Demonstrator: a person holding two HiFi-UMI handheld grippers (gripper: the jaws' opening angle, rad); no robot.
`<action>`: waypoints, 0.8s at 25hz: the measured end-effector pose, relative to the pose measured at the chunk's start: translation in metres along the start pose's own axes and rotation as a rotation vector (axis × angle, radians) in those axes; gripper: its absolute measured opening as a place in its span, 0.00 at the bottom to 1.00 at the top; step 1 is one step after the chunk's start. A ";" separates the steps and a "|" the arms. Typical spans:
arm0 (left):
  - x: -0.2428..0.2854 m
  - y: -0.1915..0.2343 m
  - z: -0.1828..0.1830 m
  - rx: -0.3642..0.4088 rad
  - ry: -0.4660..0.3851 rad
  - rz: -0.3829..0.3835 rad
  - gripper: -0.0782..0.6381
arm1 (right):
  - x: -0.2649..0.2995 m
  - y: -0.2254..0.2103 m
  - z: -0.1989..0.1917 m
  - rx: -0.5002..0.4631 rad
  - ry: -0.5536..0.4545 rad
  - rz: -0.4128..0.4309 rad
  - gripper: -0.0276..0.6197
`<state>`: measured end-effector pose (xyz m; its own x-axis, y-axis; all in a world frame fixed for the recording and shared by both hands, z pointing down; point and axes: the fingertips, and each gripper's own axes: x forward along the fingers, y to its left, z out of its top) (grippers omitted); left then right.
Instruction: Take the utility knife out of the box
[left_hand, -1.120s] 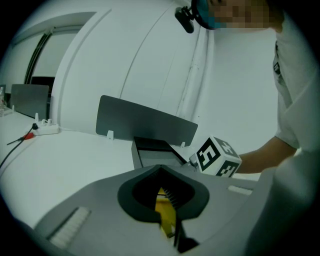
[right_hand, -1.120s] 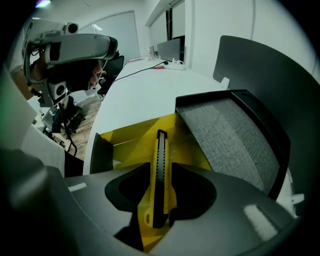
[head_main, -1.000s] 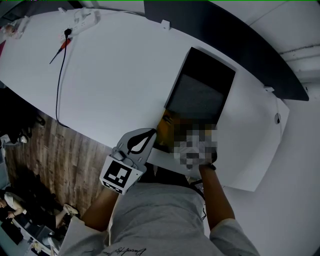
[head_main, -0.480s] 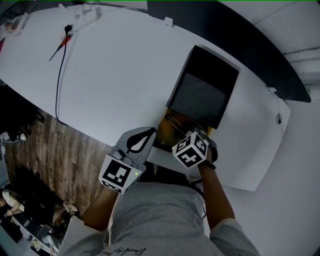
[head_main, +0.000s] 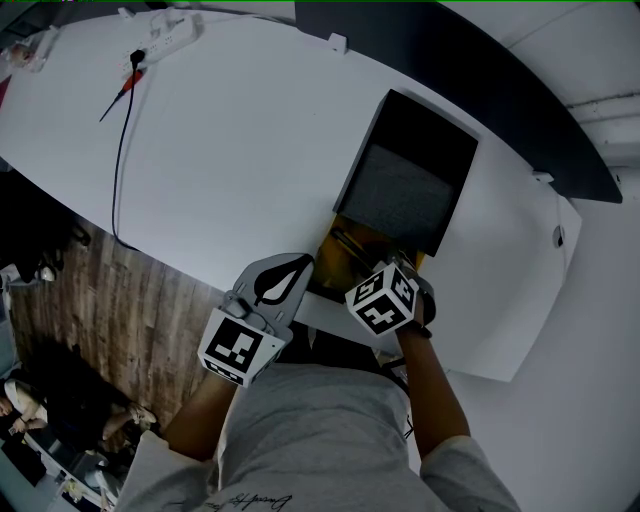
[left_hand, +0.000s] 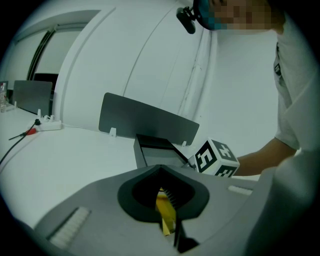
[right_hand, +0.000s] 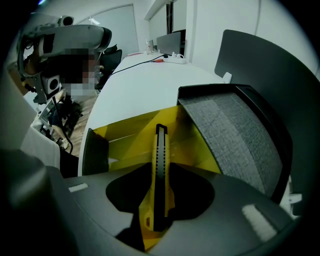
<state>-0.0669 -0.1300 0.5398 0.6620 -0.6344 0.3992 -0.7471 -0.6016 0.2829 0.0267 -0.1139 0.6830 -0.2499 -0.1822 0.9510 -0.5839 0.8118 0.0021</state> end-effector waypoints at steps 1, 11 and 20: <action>0.000 0.000 0.000 0.000 0.002 0.001 0.11 | -0.001 0.000 0.000 -0.001 -0.001 -0.001 0.24; -0.004 -0.003 0.003 0.003 -0.001 0.005 0.11 | -0.016 0.000 0.005 0.005 -0.028 0.000 0.24; -0.011 -0.011 0.015 0.035 -0.011 0.006 0.11 | -0.043 0.002 0.018 0.057 -0.122 -0.002 0.24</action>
<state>-0.0647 -0.1237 0.5195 0.6586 -0.6430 0.3909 -0.7483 -0.6145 0.2498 0.0226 -0.1147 0.6361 -0.3383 -0.2530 0.9064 -0.6270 0.7788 -0.0166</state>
